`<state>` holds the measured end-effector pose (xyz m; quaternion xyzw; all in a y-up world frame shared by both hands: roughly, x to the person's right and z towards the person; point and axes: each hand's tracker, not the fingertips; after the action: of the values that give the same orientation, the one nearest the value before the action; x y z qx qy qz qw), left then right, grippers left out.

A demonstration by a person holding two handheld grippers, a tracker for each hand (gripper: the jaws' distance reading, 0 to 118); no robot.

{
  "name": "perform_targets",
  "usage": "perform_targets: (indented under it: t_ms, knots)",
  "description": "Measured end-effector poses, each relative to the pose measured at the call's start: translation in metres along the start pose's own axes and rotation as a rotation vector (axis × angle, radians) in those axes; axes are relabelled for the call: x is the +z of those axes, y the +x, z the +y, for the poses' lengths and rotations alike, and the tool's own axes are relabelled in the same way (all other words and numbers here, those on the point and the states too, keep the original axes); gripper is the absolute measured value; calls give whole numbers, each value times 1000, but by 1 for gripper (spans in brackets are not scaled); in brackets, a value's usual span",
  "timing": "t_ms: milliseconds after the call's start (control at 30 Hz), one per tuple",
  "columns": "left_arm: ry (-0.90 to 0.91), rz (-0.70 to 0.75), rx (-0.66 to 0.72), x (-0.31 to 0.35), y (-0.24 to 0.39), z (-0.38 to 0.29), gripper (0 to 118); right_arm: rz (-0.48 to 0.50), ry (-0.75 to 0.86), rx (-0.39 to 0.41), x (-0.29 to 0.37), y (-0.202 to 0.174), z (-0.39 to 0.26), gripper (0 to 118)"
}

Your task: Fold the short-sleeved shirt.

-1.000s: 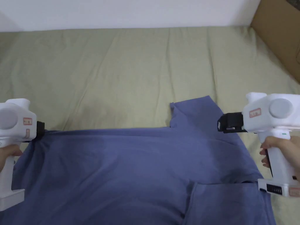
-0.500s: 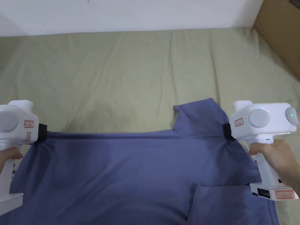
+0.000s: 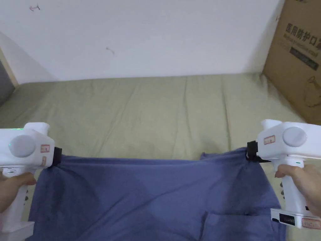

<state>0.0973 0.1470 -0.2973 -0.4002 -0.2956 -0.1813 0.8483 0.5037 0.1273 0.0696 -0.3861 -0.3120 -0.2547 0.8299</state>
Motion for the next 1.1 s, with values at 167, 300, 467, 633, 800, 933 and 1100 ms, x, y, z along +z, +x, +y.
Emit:
perform_targets:
  t_ms: [167,300,467,633,800,933,1100]
  knots:
    - [81,15,-8,66,-4,0,2,16,82,5,67,-6,-2,0]
    - [173,34,-5,120,-7,8,2,42,166,-15,119,-10,3,0]
    - [276,53,11,177,-10,32,2,23,262,4,177,-24,23,0]
    - [363,120,16,210,-4,81,2,-7,365,3,223,-37,74,0]
    - [455,121,36,236,4,132,2,-64,456,-3,265,-55,127,0]
    - [510,135,22,253,6,188,2,-70,523,-8,284,-63,176,0]
    - [595,197,35,269,14,261,2,-119,580,44,297,-79,255,0]
